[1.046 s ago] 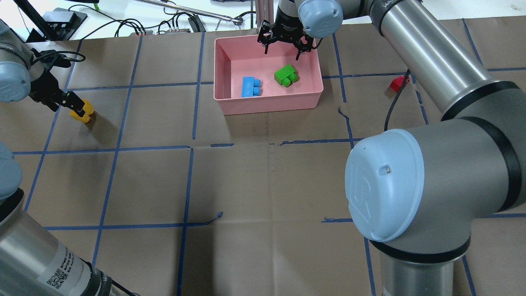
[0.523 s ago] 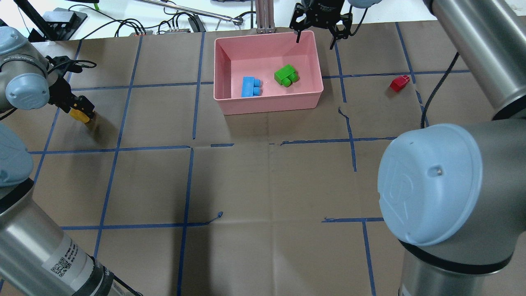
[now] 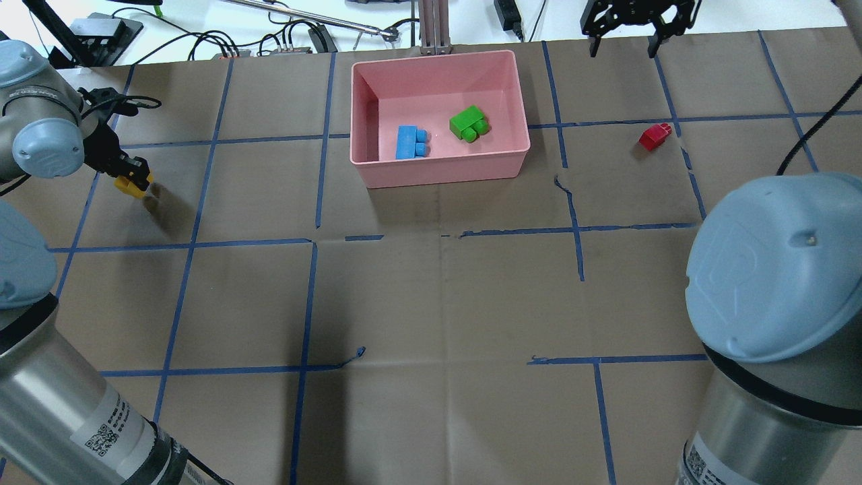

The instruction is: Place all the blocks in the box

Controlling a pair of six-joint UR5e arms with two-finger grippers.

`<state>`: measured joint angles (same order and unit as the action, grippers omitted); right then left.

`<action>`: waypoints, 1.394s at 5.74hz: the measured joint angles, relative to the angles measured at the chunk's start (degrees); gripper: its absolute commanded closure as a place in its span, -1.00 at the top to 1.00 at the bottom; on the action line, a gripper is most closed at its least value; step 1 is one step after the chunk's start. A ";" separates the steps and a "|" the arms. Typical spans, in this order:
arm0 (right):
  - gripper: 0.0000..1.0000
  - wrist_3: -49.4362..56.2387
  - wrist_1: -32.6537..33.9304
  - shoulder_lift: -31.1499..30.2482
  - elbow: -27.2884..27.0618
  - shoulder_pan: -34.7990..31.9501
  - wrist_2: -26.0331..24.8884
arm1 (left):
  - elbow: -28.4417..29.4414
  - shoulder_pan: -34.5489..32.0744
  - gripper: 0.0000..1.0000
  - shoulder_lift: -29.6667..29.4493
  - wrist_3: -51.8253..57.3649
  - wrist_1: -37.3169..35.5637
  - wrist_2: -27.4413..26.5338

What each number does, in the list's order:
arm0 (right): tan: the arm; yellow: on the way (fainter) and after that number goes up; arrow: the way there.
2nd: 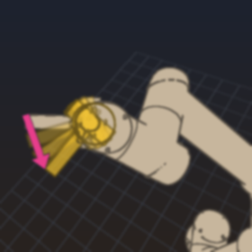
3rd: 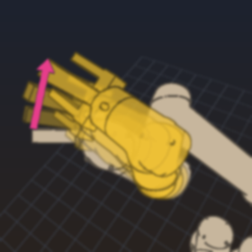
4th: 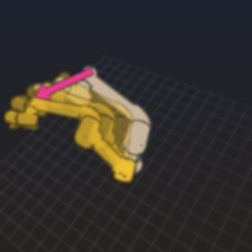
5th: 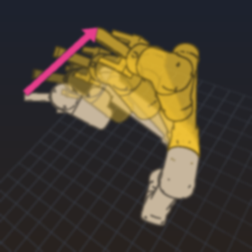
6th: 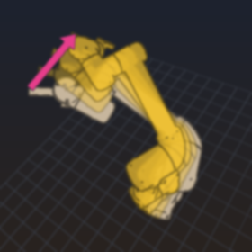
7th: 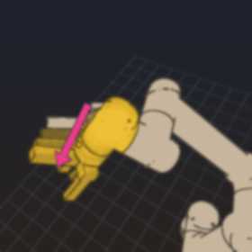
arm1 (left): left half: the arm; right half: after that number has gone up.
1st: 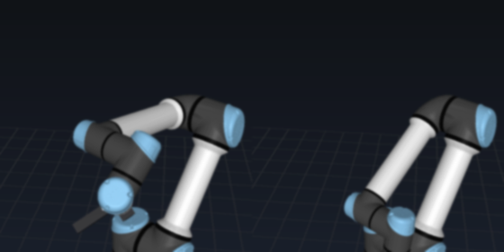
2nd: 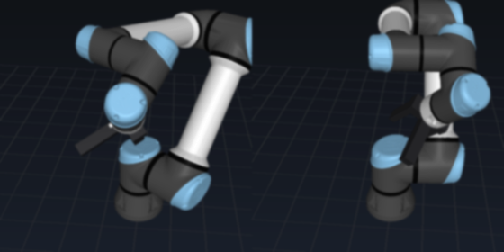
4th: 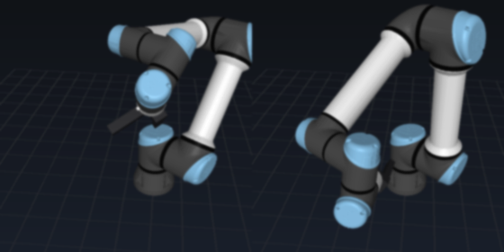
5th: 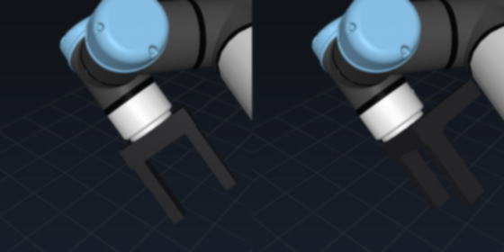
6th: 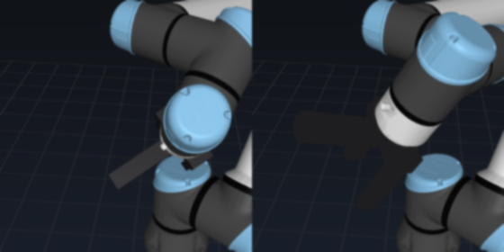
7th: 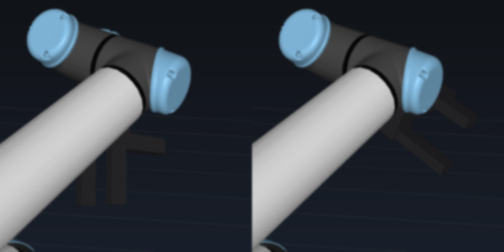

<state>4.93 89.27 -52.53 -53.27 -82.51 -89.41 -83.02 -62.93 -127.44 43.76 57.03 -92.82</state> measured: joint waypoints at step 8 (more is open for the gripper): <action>0.98 -30.52 10.03 12.12 -0.89 7.58 -0.18 | 13.06 -34.40 0.95 -1.48 -58.87 1.95 13.34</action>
<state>-25.59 99.30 -40.40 -54.16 -74.92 -89.58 -69.96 -97.32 -128.92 -15.11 58.98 -79.48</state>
